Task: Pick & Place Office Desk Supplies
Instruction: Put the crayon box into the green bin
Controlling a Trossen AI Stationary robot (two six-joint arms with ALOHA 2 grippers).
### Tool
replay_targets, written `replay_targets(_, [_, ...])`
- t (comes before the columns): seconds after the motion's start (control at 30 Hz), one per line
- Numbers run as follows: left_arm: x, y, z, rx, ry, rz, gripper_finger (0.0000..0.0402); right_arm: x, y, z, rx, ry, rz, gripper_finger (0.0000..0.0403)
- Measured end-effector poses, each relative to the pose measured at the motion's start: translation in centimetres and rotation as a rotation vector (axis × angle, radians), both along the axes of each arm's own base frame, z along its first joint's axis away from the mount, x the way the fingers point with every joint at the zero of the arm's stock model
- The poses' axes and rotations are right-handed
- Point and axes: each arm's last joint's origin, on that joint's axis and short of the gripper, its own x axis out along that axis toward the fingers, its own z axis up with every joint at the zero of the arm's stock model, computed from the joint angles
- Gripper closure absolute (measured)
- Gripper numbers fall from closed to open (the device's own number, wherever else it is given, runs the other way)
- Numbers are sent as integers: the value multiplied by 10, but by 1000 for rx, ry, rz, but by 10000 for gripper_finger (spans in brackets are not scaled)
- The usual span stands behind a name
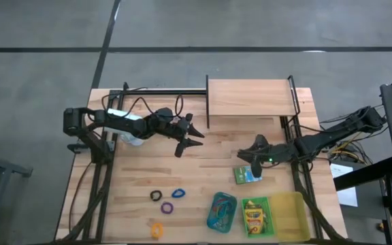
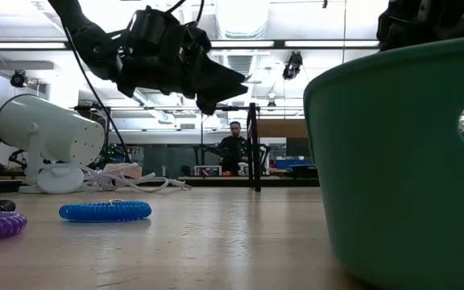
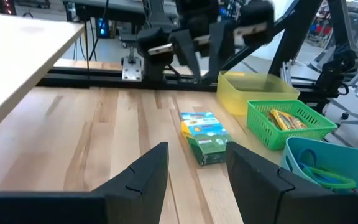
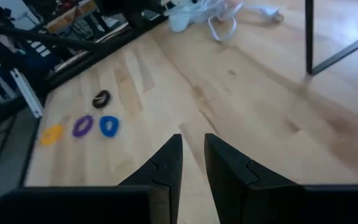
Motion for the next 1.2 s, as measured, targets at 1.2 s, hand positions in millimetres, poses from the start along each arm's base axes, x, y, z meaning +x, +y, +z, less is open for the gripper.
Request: replay_targets(1.2, [-1, 0, -2, 1, 18, 0, 236, -48, 47, 16, 411, 209, -235, 335])
